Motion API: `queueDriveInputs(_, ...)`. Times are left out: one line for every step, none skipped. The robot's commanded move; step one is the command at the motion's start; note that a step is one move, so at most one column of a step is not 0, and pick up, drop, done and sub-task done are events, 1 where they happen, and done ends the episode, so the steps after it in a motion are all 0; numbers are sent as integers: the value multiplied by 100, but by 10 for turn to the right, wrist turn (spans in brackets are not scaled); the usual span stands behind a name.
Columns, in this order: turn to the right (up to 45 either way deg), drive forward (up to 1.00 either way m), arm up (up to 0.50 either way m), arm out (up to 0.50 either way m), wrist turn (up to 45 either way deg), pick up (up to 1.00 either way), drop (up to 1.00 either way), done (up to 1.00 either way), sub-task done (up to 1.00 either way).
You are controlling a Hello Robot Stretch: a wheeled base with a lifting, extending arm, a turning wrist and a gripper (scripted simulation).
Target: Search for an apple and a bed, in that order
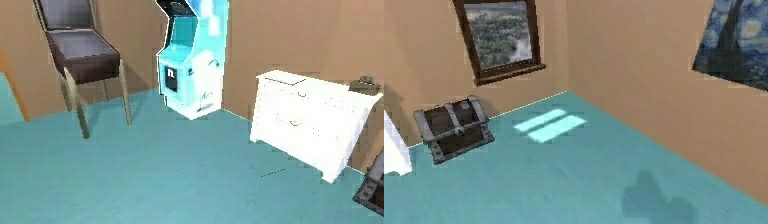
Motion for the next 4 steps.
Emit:
queueDriveInputs(-390, 0, 0, 0, 0, 0, 0, 0, 0)
queueDriveInputs(0, 100, 0, 0, 0, 0, 0, 0, 0)
queueDriveInputs(0, 80, 0, 0, 0, 0, 0, 0, 0)
queueDriveInputs(-120, 0, 0, 0, 0, 0, 0, 0, 0)
